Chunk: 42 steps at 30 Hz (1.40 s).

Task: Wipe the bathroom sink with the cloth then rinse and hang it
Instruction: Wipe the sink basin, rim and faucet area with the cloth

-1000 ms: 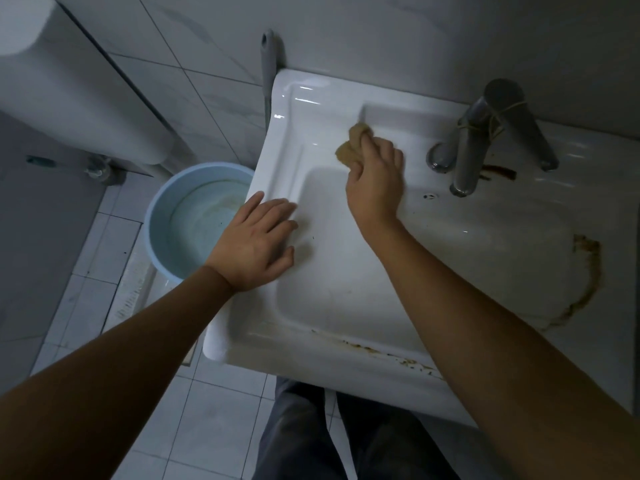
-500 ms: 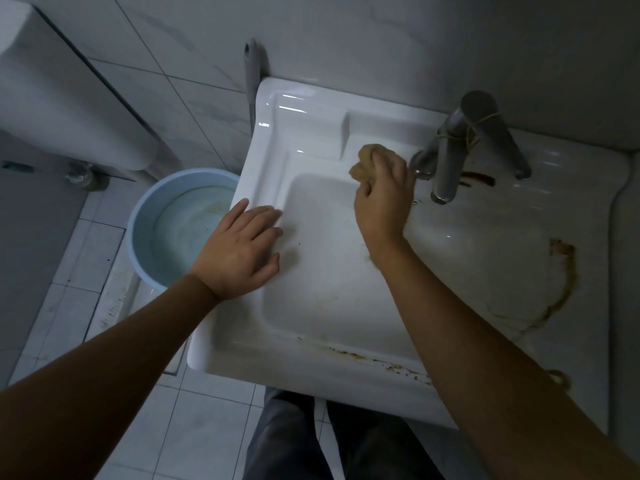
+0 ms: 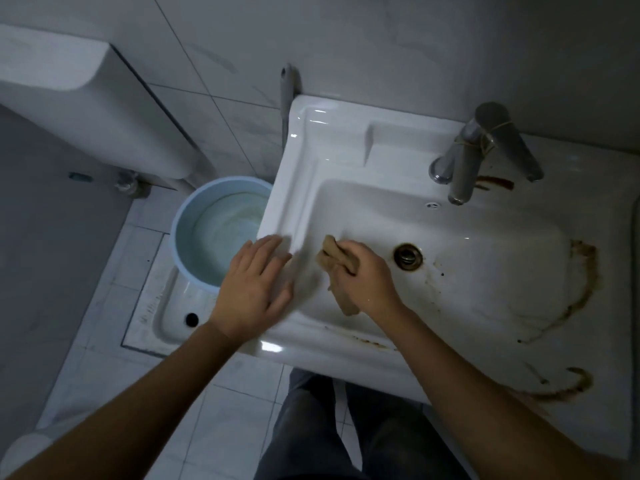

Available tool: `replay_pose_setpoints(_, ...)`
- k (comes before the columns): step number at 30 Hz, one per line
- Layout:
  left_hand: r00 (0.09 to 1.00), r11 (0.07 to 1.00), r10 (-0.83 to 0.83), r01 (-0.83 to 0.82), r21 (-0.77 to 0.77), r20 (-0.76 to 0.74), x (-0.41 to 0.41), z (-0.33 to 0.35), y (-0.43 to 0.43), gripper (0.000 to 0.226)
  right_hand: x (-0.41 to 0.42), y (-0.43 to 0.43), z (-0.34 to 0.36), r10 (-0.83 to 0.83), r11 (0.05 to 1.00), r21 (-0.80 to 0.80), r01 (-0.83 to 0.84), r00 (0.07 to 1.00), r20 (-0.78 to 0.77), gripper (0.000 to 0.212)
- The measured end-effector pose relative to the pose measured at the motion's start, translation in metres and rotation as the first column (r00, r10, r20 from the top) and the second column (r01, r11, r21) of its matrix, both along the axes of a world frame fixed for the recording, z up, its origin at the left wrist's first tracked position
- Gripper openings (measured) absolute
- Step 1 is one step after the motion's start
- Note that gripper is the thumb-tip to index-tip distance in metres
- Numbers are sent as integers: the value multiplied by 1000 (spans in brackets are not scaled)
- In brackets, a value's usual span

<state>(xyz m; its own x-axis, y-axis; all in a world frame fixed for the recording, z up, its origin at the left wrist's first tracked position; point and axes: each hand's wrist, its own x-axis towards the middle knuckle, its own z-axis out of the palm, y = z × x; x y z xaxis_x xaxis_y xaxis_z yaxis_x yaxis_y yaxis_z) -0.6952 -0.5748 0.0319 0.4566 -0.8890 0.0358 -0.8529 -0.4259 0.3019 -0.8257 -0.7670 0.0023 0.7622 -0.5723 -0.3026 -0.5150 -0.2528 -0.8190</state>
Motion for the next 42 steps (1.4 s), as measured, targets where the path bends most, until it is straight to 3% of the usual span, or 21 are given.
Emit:
replay_pose_setpoints(3,996,996,88,-88,26,-25,-19,13,29,53,-11,17,25,-26,996,89,23,999,32,34)
replay_pose_setpoints(6,994,993,102,-101,57,-26,-39,18,44,55,-15,41,47,44,998,42,-47,997,70,26)
replay_pose_setpoints(8,994,991,103,-100,91,-30,-49,16,52,55,-19,59,47,179,983,-60,-176,983,50,27)
replay_pose_setpoints(11,994,979,100,-90,182,-45,-58,6,68,57,-35,87,29,358,875,-310,-373,928,-106,29)
replay_pose_setpoints(15,998,969,58,-53,243,-13,-57,5,76,56,-64,86,28,294,864,-375,-337,941,-168,30)
replay_pose_setpoints(18,1000,977,9,-7,215,-8,-55,9,70,56,-92,65,35,227,876,-353,-330,926,-302,30)
replay_pose_setpoints(21,996,982,-87,90,165,-22,-49,6,57,52,-130,45,35,19,845,-469,-257,891,-454,31)
replay_pose_setpoints(24,980,973,-190,196,119,-64,-43,-2,42,49,-146,46,34,-119,807,-552,-208,859,-499,32)
replay_pose_setpoints(34,955,948,-291,295,122,-49,-41,-30,42,47,-76,125,35,-143,863,-498,-83,906,-398,31)
replay_pose_setpoints(38,958,956,-279,283,72,-61,-40,-31,43,44,-101,116,37,-183,872,-489,-3,925,-332,30)
replay_pose_setpoints(42,959,958,-275,279,68,-65,-41,-33,41,40,-150,85,38,-312,834,-549,55,868,-387,30)
